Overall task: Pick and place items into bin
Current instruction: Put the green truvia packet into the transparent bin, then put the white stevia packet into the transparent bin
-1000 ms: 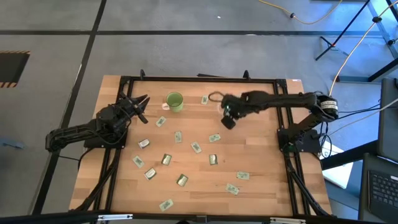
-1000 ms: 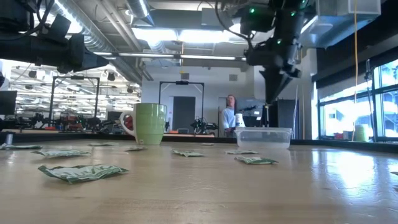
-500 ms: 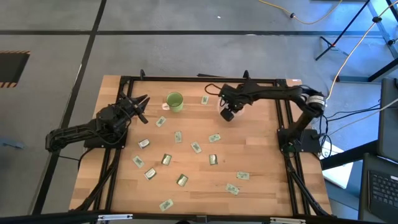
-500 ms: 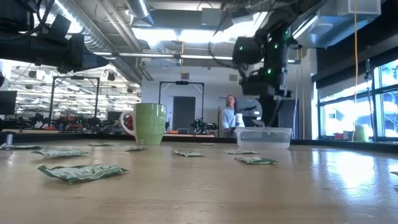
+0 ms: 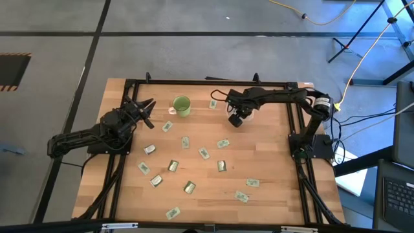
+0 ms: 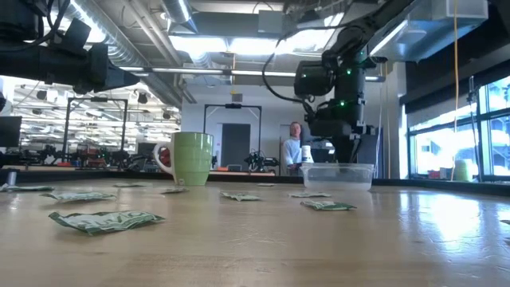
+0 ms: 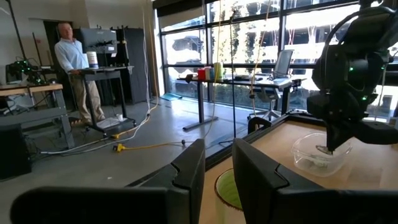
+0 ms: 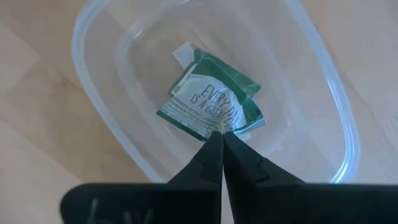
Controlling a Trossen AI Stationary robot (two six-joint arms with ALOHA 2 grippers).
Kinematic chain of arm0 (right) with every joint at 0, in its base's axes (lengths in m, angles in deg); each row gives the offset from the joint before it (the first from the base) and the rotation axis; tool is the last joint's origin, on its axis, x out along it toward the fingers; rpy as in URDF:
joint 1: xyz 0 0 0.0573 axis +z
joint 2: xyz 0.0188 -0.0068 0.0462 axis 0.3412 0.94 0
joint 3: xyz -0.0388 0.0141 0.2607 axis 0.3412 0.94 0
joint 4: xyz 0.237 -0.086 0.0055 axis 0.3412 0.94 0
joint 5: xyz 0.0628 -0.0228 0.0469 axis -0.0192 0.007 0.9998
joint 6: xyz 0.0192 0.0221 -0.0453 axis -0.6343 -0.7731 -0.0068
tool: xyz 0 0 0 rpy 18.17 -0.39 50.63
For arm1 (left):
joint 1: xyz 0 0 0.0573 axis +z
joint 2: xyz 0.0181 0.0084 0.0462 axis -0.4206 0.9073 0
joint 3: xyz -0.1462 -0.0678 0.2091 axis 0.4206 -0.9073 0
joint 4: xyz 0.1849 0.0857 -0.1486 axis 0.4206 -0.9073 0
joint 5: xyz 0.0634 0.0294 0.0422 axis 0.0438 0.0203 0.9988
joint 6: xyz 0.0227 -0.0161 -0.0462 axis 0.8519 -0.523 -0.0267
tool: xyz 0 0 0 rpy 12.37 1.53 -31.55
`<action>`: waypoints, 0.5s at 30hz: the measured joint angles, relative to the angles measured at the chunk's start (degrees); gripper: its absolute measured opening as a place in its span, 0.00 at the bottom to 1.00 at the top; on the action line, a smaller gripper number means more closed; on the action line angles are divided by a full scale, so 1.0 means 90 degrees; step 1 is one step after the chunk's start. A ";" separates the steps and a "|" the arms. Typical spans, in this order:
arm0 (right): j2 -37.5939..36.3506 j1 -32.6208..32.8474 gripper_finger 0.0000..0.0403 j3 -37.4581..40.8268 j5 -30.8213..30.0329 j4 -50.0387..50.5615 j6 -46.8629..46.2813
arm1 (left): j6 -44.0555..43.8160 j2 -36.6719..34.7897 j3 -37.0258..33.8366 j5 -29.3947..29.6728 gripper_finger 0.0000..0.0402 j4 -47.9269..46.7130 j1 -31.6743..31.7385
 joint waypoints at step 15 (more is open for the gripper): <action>0.0000 0.0002 0.27 -0.0600 -0.0714 0.0305 -0.0135 | 0.0000 0.0000 0.0000 0.0001 0.19 0.0000 0.0001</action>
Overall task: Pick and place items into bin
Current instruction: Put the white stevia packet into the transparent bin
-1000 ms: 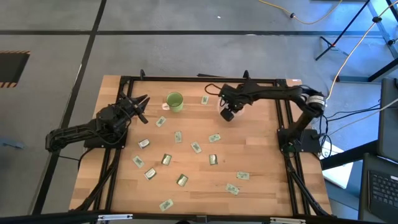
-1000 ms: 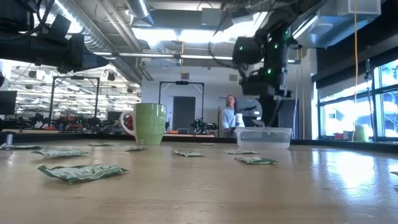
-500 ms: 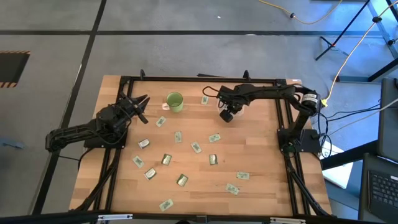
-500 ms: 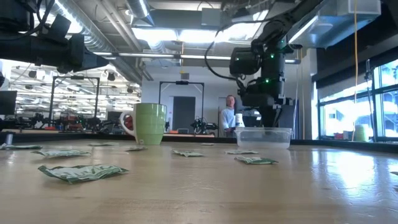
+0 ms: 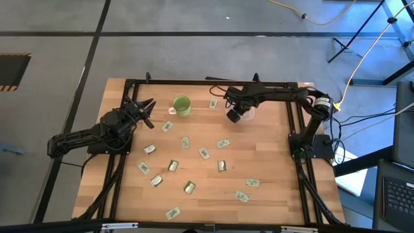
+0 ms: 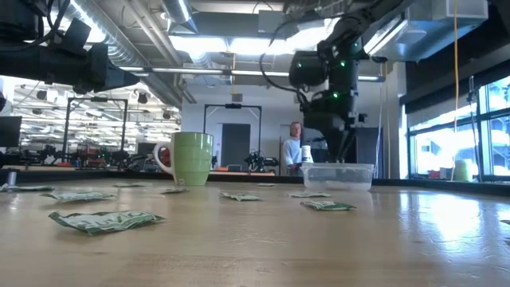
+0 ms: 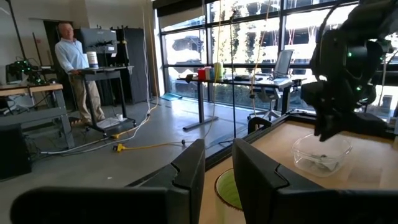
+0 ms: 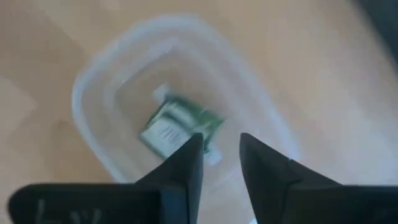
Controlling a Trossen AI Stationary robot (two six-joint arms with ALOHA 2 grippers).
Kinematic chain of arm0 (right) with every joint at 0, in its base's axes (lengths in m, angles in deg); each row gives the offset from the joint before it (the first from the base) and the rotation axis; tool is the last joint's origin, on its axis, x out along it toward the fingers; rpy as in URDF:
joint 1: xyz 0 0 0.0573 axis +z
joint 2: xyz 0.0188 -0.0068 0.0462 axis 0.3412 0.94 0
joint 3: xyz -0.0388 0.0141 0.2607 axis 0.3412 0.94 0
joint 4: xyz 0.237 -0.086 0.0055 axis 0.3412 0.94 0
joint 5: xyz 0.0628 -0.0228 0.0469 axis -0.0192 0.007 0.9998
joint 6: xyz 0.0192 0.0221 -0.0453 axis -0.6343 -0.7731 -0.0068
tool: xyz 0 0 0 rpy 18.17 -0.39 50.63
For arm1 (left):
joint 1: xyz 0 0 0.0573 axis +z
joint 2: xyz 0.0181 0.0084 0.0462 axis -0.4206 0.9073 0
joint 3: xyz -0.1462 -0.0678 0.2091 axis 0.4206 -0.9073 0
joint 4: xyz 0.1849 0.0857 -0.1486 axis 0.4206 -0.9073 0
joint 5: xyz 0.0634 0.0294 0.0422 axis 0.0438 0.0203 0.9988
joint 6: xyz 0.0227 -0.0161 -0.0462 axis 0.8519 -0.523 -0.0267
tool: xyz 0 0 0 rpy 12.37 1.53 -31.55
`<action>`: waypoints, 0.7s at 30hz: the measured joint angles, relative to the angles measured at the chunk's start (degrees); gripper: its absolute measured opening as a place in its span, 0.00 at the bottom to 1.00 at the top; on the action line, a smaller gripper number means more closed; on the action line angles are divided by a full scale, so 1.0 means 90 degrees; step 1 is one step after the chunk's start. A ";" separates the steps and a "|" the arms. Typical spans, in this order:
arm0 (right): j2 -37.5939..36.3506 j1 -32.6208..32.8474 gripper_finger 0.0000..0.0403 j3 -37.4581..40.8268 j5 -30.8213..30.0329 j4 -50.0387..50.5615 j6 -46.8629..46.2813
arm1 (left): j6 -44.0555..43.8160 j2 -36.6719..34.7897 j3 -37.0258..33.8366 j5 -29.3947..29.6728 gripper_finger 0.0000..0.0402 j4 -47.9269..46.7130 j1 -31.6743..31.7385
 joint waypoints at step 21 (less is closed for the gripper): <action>-0.0007 -0.0263 0.22 -0.0802 0.1612 -0.2638 0.1973 | 0.0000 0.0000 0.0000 0.0001 0.19 -0.0002 -0.0001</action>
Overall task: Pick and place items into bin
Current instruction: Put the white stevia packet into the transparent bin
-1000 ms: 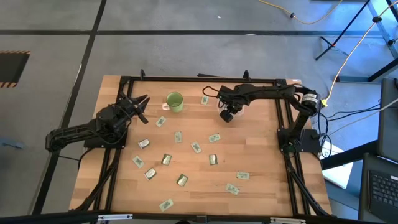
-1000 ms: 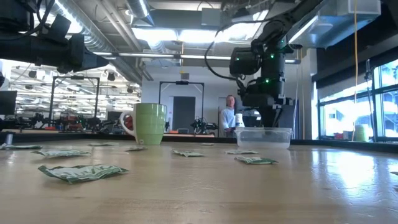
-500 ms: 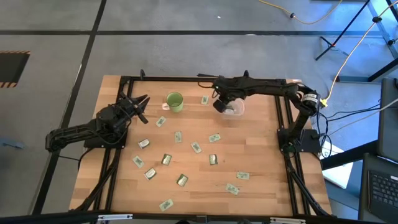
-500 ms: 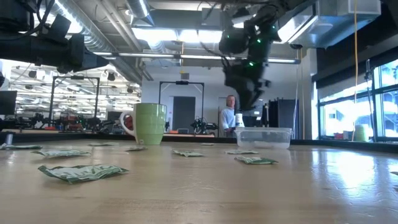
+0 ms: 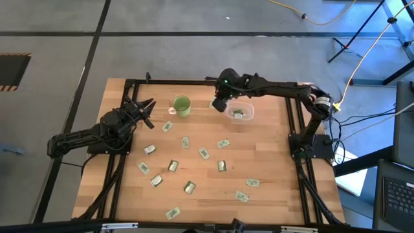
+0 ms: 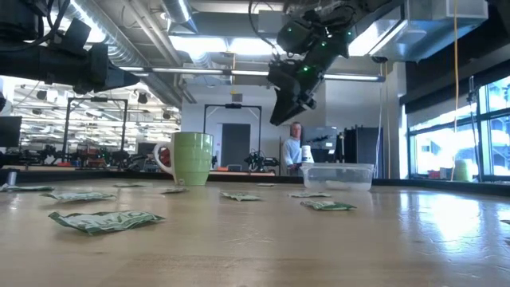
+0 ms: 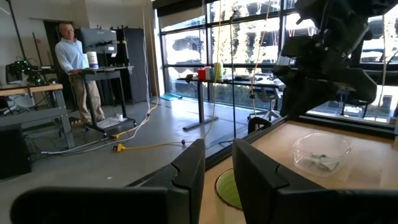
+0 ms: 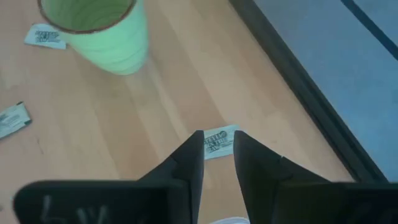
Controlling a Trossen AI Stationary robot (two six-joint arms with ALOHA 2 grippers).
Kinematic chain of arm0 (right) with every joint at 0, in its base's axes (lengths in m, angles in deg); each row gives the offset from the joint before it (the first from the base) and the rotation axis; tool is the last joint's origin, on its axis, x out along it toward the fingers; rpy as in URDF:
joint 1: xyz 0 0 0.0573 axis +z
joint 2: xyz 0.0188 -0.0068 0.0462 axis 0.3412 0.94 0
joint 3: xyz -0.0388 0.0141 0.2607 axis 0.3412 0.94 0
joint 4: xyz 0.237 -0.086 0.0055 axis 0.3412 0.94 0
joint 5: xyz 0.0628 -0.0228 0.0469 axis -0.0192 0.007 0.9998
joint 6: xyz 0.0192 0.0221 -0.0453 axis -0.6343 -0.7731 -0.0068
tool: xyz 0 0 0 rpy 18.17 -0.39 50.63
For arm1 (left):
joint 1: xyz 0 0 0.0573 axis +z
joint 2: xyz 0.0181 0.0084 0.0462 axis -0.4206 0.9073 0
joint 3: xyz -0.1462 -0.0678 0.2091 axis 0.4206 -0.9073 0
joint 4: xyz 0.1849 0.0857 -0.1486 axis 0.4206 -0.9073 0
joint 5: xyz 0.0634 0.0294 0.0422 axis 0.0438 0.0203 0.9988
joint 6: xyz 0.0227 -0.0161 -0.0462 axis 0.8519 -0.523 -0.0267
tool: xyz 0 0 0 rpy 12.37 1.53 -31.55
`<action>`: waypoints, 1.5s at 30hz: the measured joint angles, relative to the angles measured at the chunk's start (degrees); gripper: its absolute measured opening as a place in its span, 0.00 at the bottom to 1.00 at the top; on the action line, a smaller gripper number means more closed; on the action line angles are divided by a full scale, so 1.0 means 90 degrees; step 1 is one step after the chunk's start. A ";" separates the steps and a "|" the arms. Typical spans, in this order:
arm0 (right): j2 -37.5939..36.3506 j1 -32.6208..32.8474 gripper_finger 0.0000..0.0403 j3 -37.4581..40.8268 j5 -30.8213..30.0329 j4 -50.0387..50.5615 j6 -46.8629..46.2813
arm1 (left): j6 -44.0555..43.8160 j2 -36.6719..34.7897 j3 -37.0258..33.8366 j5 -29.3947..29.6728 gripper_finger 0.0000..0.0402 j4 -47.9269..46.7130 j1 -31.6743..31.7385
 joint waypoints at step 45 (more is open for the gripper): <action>-0.0024 0.2485 0.16 0.2236 0.0180 -0.0097 0.0466 | 0.0000 0.0000 0.0000 0.0000 0.19 -0.0134 0.0002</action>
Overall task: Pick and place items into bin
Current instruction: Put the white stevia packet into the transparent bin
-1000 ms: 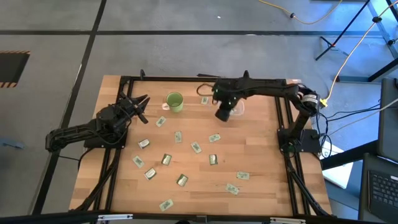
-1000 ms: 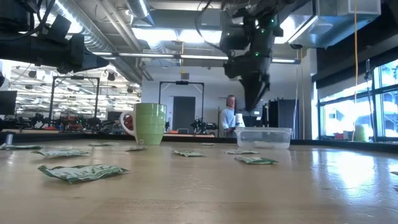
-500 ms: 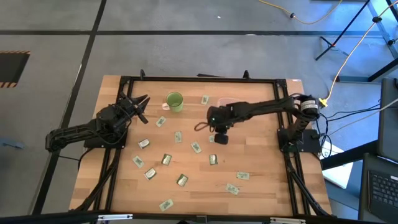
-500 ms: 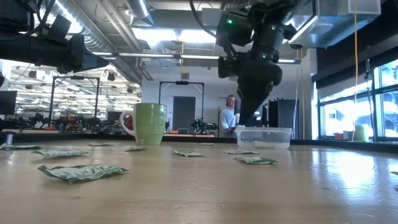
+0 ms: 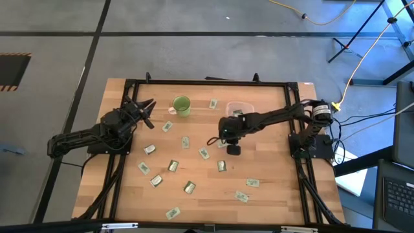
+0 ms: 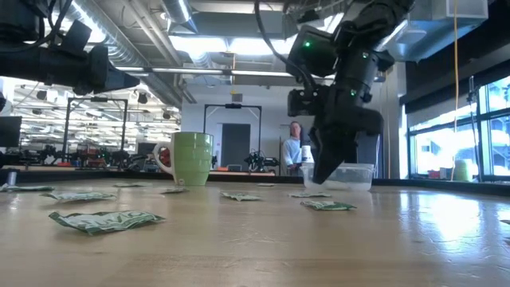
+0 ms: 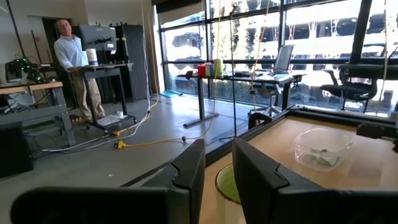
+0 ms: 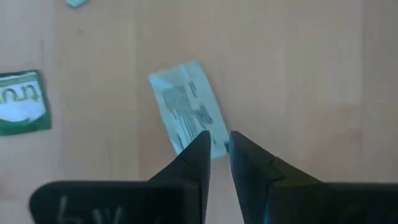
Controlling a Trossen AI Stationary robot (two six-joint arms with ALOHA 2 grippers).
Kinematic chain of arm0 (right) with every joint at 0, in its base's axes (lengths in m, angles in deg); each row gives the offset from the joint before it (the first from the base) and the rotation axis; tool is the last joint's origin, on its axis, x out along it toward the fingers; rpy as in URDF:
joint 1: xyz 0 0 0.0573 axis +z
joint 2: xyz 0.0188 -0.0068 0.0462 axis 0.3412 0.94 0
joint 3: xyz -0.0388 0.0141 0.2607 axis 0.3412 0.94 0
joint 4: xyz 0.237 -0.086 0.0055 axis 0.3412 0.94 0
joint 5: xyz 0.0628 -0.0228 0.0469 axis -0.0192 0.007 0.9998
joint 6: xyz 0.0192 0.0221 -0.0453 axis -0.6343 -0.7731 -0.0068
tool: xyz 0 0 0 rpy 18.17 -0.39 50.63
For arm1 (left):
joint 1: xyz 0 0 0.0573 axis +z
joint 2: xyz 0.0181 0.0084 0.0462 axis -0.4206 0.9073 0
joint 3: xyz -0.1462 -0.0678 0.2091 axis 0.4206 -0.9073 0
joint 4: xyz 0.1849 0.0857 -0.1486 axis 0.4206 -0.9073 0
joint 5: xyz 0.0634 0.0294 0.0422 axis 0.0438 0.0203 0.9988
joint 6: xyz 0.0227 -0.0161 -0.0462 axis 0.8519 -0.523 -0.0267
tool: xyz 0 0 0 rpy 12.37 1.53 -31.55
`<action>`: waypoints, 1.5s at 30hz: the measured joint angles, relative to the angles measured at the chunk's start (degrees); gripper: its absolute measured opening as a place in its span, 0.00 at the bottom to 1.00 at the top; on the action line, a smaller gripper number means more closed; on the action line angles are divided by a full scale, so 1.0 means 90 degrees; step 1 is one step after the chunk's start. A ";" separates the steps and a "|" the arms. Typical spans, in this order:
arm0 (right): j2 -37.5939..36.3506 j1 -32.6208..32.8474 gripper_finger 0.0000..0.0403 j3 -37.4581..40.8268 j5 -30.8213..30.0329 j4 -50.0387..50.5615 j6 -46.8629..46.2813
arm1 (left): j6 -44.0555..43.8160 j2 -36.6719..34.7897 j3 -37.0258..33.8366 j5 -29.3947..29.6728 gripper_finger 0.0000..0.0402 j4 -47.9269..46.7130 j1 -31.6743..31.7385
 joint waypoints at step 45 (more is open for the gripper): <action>-0.0213 -0.0170 0.00 -0.0408 -0.0036 0.0566 -0.0484 | 0.0000 0.0002 0.0000 0.0000 0.19 -0.0051 0.0000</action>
